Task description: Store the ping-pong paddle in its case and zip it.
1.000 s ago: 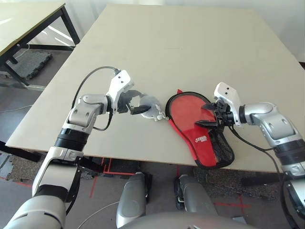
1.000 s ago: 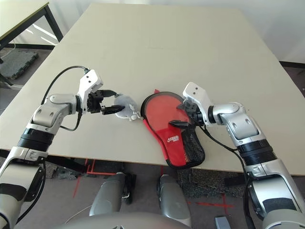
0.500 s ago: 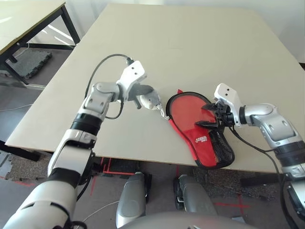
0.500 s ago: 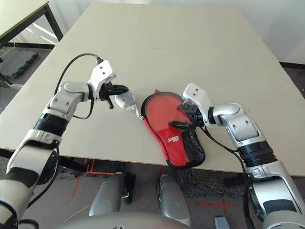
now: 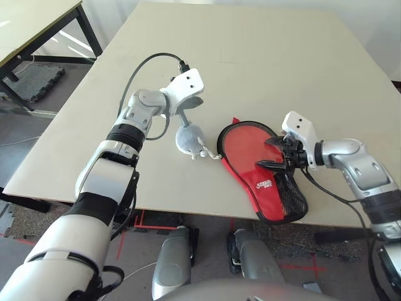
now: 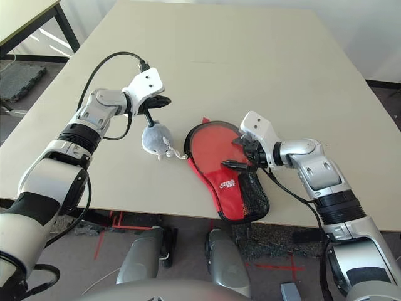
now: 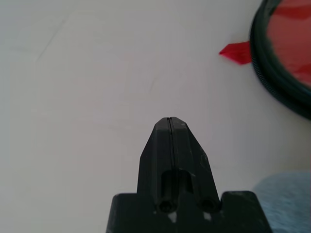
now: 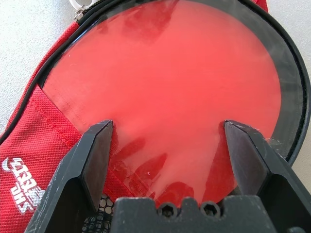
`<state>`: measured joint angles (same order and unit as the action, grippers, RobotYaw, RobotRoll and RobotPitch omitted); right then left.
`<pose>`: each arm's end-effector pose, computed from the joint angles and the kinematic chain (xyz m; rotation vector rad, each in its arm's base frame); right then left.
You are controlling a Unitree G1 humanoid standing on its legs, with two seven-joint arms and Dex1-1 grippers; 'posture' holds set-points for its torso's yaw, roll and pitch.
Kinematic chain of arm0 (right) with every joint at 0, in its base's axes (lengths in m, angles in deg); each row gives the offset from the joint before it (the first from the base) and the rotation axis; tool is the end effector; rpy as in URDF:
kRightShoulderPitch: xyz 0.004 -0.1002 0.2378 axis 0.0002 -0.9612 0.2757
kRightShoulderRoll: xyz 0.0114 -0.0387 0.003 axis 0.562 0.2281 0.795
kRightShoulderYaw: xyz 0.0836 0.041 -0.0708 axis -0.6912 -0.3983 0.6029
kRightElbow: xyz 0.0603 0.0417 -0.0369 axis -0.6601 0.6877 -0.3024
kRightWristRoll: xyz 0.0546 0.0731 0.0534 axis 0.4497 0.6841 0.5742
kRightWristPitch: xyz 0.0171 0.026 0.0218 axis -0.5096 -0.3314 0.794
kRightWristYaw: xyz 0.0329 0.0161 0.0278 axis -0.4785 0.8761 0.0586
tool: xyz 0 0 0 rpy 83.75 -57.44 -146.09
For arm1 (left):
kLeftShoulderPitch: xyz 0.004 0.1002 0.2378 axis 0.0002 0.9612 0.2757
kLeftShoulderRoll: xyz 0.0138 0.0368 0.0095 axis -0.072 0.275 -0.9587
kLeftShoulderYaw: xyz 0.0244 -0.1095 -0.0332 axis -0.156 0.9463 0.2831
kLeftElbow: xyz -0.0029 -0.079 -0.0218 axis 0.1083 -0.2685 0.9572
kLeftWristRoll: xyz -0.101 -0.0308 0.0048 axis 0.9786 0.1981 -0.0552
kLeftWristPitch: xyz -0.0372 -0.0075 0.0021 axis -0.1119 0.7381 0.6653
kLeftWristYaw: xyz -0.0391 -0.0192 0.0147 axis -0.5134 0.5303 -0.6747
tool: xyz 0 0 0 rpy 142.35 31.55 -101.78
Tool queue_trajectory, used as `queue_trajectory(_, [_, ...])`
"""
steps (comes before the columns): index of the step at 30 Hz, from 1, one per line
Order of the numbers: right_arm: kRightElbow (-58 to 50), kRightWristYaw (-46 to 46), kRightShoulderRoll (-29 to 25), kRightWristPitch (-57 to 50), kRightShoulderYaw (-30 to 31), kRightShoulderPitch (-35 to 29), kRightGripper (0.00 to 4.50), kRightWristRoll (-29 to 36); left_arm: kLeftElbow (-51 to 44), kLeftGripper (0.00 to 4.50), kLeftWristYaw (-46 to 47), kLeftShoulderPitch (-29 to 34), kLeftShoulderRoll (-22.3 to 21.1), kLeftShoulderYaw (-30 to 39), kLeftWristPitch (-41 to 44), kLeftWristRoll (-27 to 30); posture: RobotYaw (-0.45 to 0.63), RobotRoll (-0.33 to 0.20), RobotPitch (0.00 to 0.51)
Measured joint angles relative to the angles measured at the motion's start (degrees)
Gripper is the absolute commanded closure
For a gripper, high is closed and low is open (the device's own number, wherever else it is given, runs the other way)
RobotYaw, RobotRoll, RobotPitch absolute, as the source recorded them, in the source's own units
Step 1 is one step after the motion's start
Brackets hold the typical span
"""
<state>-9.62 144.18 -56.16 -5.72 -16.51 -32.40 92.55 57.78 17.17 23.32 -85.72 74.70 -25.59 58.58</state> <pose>0.2798 -0.2417 0.1189 -0.3749 0.5095 1.0004 0.3867 0.1713 0.1751 0.6419 0.1762 -0.9736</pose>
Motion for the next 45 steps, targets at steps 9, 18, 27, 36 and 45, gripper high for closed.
queue_trajectory(9, [0.82,0.48,0.39,-0.1,0.1,1.05,0.0,-0.05,-14.05,1.55,-5.45,3.34,-3.38,6.55,11.95,6.82,0.12,0.0,0.141])
queue_trajectory(18, [3.67,1.52,1.31,0.25,0.62,2.99,0.0,-0.67,-37.7,0.03,-7.65,16.62,-11.48,9.35,28.17,12.03,0.15,0.0,0.134])
queue_trajectory(27, [4.76,1.65,1.63,0.96,0.65,3.09,0.0,-1.33,-57.04,0.03,-7.28,28.71,-16.74,10.95,43.81,18.66,0.15,0.0,0.13])
queue_trajectory(36, [5.22,1.59,1.73,0.99,0.74,2.92,0.0,-1.54,-61.38,0.03,-3.1,31.04,-16.47,10.53,49.29,21.53,0.14,0.0,0.131])
queue_trajectory(45, [4.68,1.5,1.77,1.0,0.46,2.4,0.0,-1.53,-57.64,0.03,0.41,32.09,-14.21,6.65,45.59,19.88,0.12,0.0,0.128])
